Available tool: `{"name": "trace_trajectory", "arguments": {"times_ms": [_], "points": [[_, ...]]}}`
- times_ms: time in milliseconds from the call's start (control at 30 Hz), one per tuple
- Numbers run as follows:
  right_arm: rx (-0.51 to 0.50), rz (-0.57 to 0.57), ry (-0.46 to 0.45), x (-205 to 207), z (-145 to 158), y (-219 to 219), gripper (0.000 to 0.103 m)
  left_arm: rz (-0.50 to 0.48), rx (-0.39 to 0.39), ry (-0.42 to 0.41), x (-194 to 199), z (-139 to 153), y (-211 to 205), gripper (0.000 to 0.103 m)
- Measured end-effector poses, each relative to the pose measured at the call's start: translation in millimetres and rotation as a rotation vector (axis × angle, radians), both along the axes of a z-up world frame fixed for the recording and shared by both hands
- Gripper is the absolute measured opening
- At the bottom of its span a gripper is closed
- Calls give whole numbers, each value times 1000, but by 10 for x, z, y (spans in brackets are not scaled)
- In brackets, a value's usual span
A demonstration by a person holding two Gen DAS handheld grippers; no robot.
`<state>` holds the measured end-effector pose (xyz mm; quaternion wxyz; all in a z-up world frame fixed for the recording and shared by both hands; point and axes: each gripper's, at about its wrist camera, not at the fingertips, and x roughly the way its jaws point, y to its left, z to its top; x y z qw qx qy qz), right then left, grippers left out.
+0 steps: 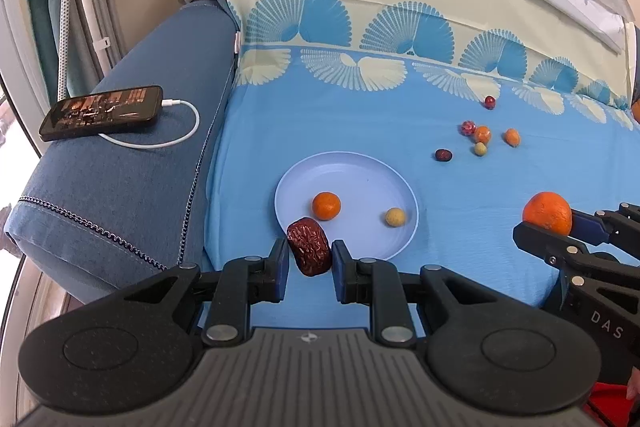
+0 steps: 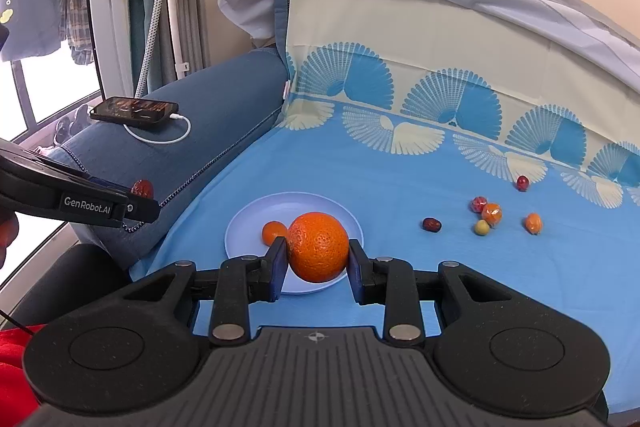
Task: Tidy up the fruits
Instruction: 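Carry the red date to the plate with the left gripper while the right carries the mandarin there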
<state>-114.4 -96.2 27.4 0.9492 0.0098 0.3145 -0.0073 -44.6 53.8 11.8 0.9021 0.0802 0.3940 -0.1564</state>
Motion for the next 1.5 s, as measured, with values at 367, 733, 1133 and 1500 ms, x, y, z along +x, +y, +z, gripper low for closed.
{"name": "trace_trajectory", "arguments": {"times_ms": [367,733,1133,1500], "points": [[12,7,33,81,-68,-13,33,-8,8,28,104,-87,-33,25],[25,12,77,206,-183,-28,33,-10,21,66,249,-204,-97,25],[28,20,138,496,-393,-51,33,-7,19,109,587,-363,-189,25],[55,41,221,989,-770,-102,33,-24,41,161,1161,-660,-437,25]]}}
